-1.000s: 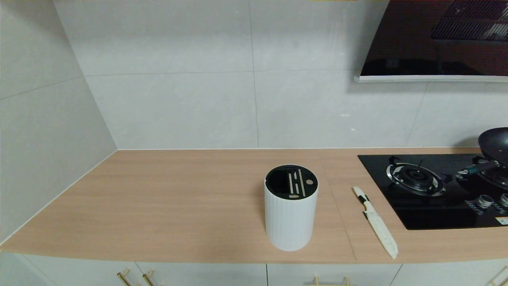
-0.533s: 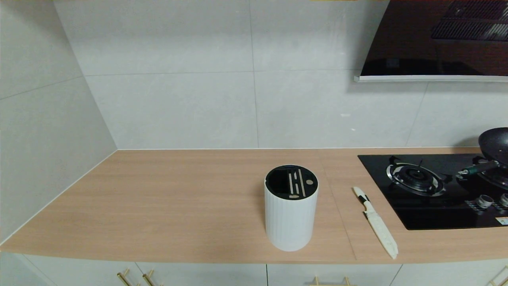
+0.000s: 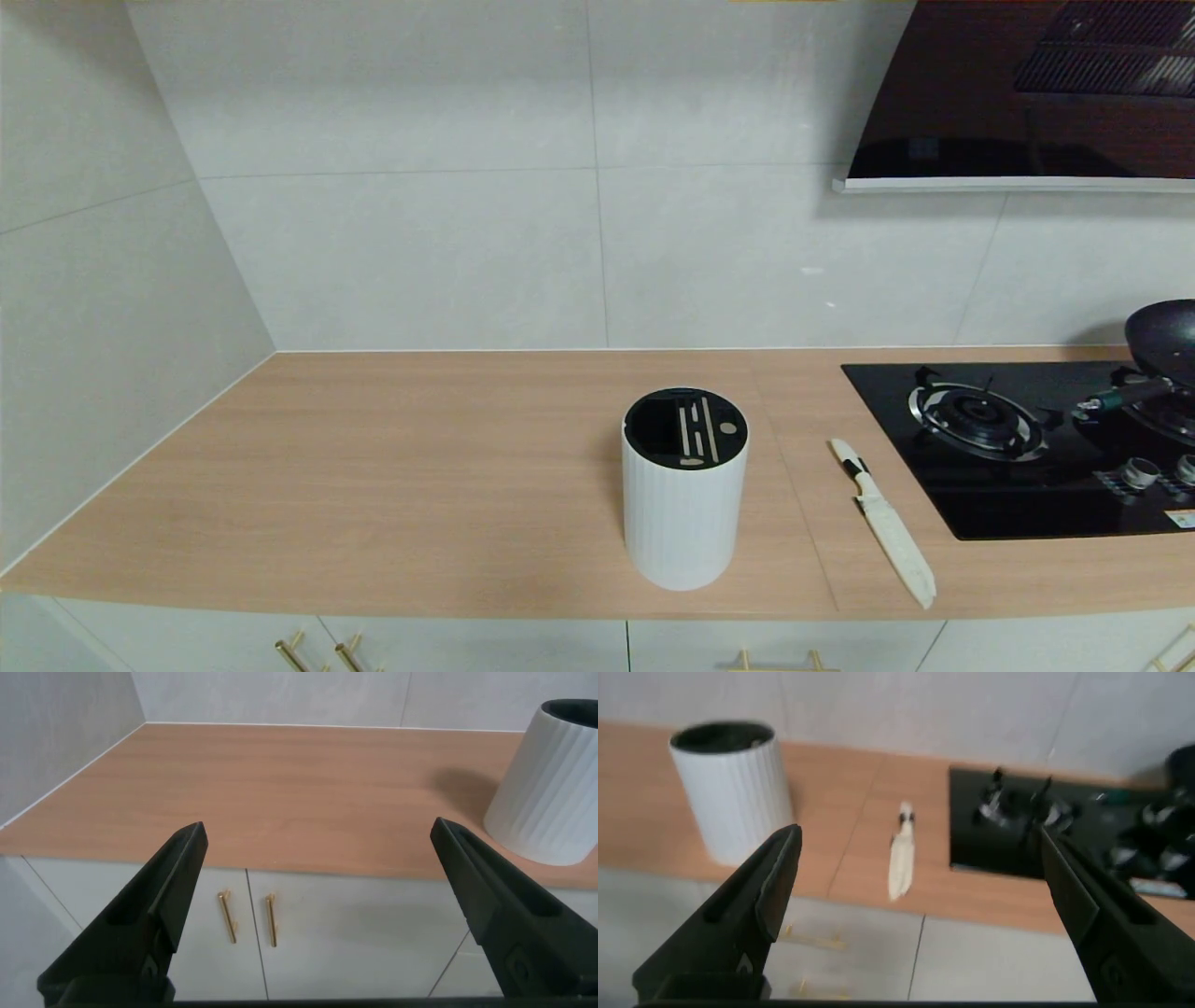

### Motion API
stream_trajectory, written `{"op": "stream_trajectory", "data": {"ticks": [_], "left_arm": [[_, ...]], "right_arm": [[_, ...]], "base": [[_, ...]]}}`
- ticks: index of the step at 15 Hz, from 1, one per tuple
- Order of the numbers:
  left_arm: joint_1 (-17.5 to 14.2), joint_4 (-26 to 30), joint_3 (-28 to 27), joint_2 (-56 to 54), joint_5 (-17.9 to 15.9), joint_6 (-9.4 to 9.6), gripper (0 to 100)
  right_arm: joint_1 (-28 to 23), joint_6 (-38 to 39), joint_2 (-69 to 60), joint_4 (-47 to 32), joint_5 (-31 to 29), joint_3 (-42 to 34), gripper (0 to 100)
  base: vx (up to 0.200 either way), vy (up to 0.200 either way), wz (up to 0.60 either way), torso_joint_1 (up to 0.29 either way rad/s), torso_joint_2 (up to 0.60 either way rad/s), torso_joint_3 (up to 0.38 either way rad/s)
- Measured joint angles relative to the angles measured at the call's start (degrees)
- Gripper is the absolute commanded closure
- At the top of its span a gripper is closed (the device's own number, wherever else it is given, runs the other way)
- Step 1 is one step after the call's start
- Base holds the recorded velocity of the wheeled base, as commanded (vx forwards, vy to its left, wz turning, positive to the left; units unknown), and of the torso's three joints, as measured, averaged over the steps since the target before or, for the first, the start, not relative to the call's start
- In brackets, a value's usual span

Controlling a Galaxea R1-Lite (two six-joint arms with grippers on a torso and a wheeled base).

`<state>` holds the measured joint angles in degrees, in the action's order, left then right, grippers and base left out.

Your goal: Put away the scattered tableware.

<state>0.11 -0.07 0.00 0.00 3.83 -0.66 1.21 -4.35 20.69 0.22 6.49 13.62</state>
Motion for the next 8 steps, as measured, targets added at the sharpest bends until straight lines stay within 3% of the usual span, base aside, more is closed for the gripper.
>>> {"op": "stream_trajectory", "data": {"ticks": [8], "left_arm": [[-0.04,0.0,-0.02,0.0,0.02,0.01,0]], "right_arm": [[2.43,0.22,46.2,11.19,0.71,13.3,0]], "base": [[0.0,0.0,0.0,0.0,0.0,0.0]]}}
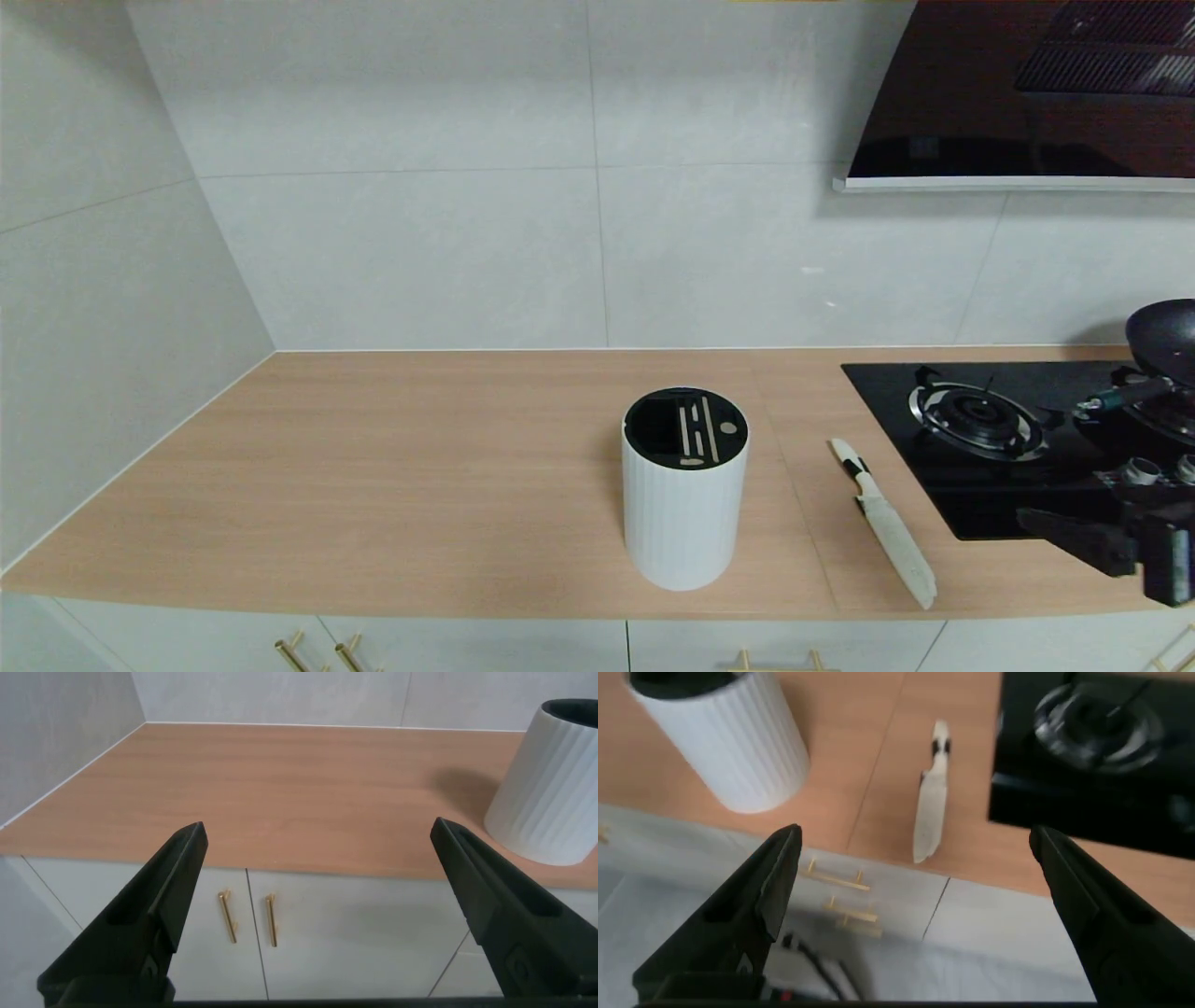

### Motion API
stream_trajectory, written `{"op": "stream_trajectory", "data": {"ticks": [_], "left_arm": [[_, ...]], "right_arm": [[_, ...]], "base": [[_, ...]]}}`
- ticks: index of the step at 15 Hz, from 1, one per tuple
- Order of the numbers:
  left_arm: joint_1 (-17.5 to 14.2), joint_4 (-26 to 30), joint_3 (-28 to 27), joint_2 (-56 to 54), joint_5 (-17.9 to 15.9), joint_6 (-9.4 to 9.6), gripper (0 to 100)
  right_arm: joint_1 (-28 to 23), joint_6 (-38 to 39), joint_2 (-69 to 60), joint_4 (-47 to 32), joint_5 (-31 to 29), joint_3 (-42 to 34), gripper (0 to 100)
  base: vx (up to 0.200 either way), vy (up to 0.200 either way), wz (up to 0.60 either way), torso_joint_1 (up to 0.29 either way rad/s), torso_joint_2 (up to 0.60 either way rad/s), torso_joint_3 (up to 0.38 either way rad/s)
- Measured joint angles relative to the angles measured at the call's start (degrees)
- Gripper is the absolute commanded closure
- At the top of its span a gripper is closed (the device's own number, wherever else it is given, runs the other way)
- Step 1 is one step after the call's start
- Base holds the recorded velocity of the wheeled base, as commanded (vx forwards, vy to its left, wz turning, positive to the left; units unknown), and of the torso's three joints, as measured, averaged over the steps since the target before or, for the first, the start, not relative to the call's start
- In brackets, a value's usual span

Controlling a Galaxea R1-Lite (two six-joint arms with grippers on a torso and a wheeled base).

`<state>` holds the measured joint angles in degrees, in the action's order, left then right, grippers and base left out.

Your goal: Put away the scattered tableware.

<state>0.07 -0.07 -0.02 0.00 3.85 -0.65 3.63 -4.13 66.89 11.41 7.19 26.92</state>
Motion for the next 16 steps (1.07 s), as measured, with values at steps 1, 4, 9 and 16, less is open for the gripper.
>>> {"op": "stream_trajectory", "data": {"ticks": [1,4,9,16], "left_arm": [[0.0,0.0,0.0,0.0,0.0,0.0,0],[0.02,0.0,0.02,0.0,0.0,0.0,0],[0.0,0.0,0.02,0.0,0.0,0.0,0],[0.02,0.0,0.02,0.0,0.0,-0.01,0]], "right_arm": [[0.27,0.0,6.31,3.1,0.0,1.63,0],[0.74,0.0,23.14,10.56,-0.28,6.68,0],[1.22,-0.21,44.25,20.58,-1.91,13.82,0],[1.71,-0.05,62.42,32.49,-5.01,18.37,0]], "base": [[0.0,0.0,0.0,0.0,0.0,0.0],[0.0,0.0,0.0,0.0,0.0,0.0],[0.0,0.0,0.0,0.0,0.0,0.0],[0.0,0.0,0.0,0.0,0.0,0.0]]}}
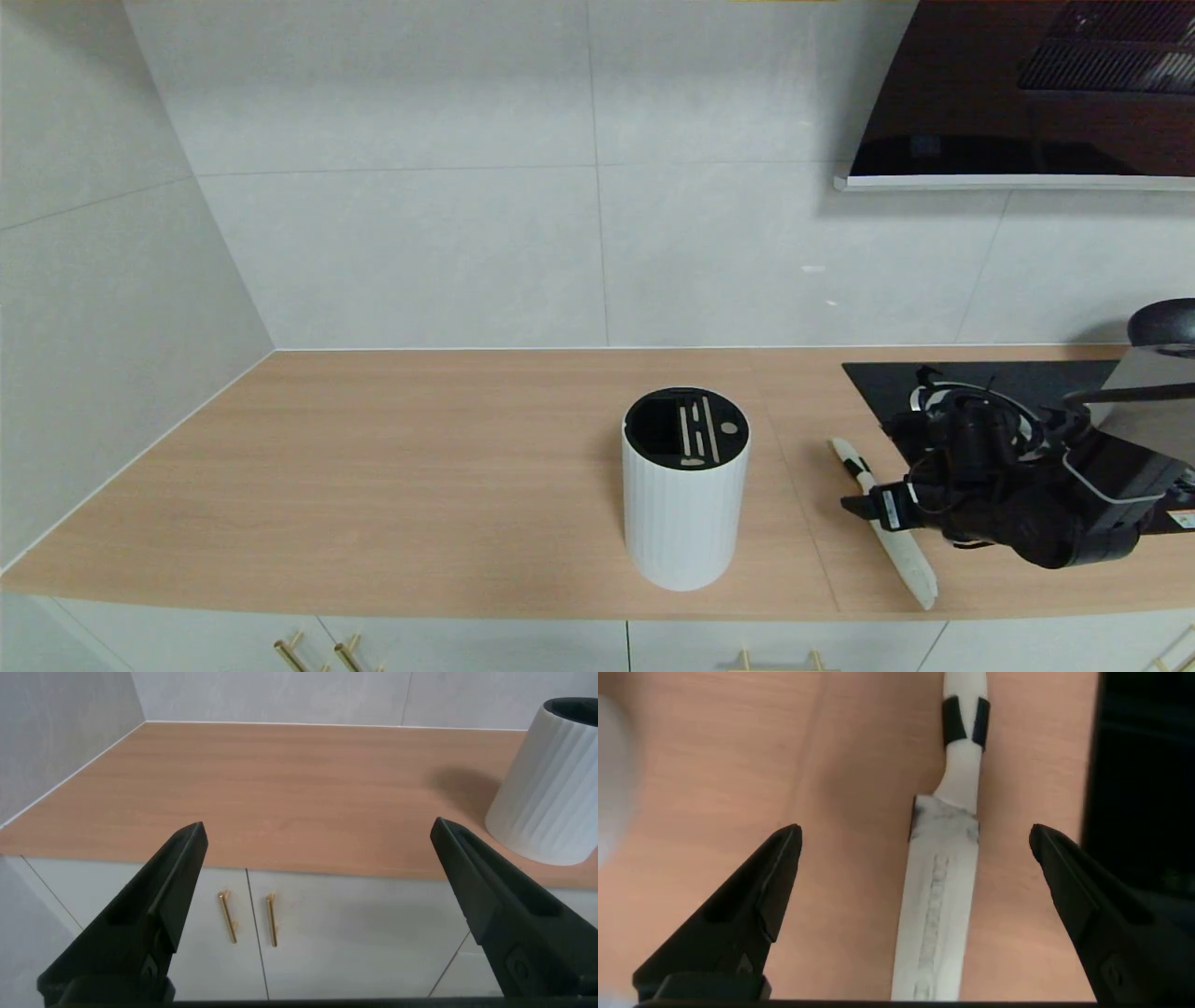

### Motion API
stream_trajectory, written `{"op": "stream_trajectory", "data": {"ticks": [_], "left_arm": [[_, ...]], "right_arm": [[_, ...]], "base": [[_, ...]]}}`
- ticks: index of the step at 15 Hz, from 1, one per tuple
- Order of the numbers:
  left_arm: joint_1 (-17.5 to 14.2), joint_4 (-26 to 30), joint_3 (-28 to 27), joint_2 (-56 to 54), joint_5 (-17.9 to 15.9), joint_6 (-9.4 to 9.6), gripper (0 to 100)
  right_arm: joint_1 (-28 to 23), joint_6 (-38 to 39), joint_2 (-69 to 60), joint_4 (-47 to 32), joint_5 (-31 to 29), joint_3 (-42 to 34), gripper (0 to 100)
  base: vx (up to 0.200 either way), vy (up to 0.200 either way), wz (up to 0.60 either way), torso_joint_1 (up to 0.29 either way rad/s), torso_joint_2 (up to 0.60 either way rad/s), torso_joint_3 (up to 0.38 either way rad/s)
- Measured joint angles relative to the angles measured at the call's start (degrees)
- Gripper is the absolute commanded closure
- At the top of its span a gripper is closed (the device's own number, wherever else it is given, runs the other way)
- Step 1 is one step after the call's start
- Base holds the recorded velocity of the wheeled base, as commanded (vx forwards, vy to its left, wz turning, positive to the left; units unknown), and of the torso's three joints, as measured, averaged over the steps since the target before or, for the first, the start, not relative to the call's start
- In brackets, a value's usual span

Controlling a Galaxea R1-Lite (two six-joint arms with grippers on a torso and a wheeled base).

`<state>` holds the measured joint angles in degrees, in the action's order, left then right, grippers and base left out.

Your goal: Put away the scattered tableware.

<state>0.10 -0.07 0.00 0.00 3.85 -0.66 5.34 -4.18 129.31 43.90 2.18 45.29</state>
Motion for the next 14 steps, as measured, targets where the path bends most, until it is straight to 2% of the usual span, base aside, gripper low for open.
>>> {"op": "stream_trajectory", "data": {"ticks": [14], "left_arm": [[-0.02,0.0,0.0,0.0,0.0,-0.02,0]], "right_arm": [[-2.01,1.84,8.18,0.28,-1.8,5.69,0]], "base": [[0.0,0.0,0.0,0.0,0.0,0.0]]}}
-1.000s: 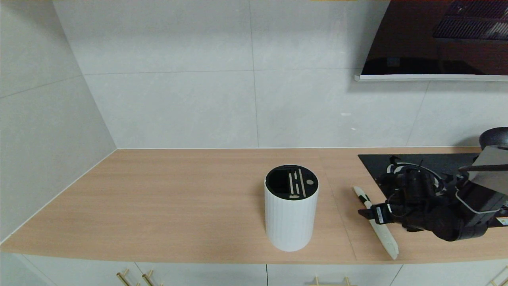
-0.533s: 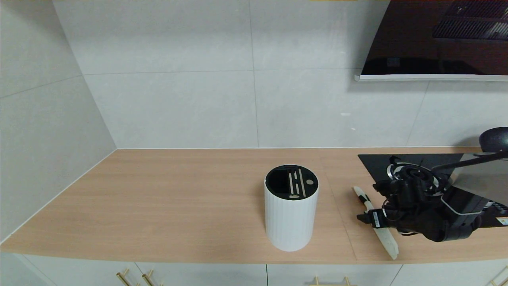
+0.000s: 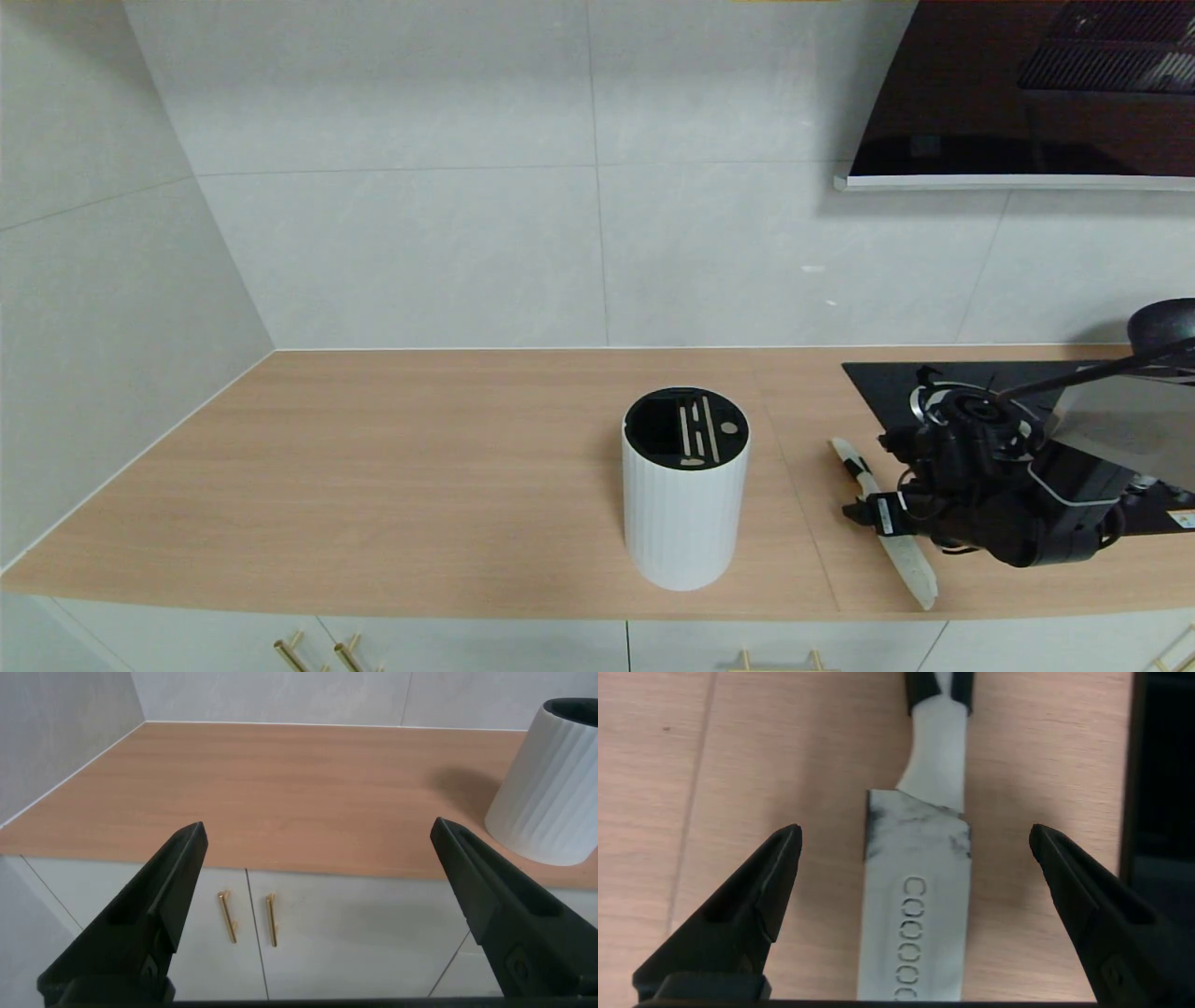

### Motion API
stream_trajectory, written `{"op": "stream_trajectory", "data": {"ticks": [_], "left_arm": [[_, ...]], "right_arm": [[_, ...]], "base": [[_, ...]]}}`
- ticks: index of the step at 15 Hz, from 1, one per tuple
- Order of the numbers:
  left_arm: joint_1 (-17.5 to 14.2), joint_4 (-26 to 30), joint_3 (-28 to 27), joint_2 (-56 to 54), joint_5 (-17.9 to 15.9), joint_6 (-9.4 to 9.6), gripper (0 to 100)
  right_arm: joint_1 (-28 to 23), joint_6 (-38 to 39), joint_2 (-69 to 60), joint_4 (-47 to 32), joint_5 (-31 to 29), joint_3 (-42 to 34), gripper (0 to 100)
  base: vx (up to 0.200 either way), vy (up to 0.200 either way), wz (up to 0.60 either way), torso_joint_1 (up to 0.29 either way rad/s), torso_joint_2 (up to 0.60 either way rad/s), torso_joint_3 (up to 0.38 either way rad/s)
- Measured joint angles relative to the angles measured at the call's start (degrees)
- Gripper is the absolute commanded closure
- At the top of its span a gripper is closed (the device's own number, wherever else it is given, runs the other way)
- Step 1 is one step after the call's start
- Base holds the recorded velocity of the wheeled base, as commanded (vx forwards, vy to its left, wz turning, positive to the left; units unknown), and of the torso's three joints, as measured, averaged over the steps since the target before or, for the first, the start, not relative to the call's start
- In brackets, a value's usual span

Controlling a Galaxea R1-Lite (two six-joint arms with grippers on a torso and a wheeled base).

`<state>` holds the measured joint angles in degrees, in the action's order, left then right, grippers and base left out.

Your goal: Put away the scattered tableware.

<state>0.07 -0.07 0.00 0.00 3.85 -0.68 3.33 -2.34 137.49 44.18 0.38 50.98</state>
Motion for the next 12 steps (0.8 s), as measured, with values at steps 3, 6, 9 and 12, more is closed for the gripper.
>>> {"op": "stream_trajectory", "data": {"ticks": [3,6,9,12], "left_arm": [[0.0,0.0,0.0,0.0,0.0,0.0,0],[0.02,0.02,0.0,0.0,0.0,0.0,0],[0.02,0.0,0.0,0.0,0.0,0.02,0],[0.0,0.0,0.0,0.0,0.0,0.0,0]], "right_arm": [[-0.02,-0.04,0.44,0.02,-0.05,0.09,100],[-0.02,-0.09,0.63,0.27,-0.05,0.0,100],[-0.05,-0.11,0.59,0.21,-0.06,-0.13,100],[0.05,-0.06,-0.61,-0.28,-0.3,-1.34,100]], "base": [[0.0,0.0,0.0,0.0,0.0,0.0],[0.0,0.0,0.0,0.0,0.0,0.0],[0.0,0.0,0.0,0.0,0.0,0.0],[0.0,0.0,0.0,0.0,0.0,0.0]]}}
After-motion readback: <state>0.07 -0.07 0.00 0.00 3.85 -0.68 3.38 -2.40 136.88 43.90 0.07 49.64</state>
